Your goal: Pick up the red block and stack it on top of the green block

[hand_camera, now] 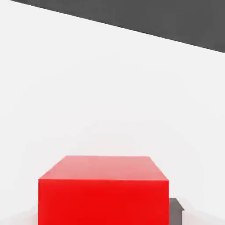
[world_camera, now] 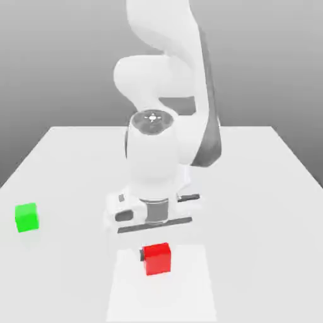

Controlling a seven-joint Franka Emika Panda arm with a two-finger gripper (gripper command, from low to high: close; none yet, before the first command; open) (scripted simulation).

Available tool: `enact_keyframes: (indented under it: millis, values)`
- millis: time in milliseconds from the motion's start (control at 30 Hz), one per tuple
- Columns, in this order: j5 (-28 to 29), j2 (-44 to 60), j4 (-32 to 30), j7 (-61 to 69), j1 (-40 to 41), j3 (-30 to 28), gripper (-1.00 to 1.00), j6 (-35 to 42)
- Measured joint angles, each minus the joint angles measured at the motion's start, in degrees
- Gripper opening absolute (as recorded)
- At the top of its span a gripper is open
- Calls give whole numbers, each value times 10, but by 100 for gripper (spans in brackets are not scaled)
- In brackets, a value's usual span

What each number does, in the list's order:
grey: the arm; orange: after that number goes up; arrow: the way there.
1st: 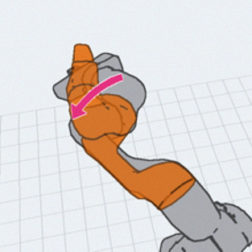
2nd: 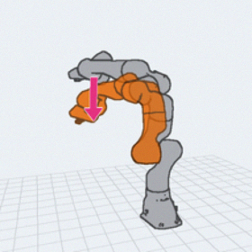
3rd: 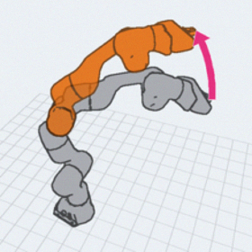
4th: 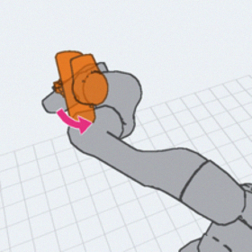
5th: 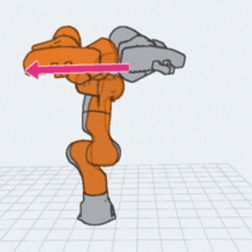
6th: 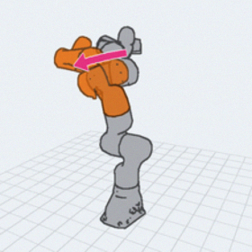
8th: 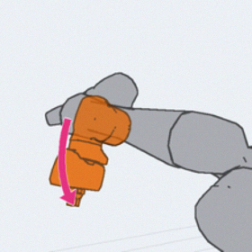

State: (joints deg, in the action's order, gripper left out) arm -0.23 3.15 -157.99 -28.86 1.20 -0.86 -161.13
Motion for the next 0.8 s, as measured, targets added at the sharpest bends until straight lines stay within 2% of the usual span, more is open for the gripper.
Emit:
enact_keyframes:
  millis: [133, 467, 533, 667, 700, 800]
  values:
    - [11, -30, 3, -17, 104, -42, -100, 33]
    - [31, -66, 23, -60, 363, -192, -100, 88]
    - [12, -45, 26, -49, 374, -198, -100, 70]
    - [-63, 35, 31, 4, 386, -170, -100, 0]
    - [-79, 51, 32, 16, 393, -160, 100, -14]
    - [-79, 51, 32, 16, 393, -160, 100, -14]
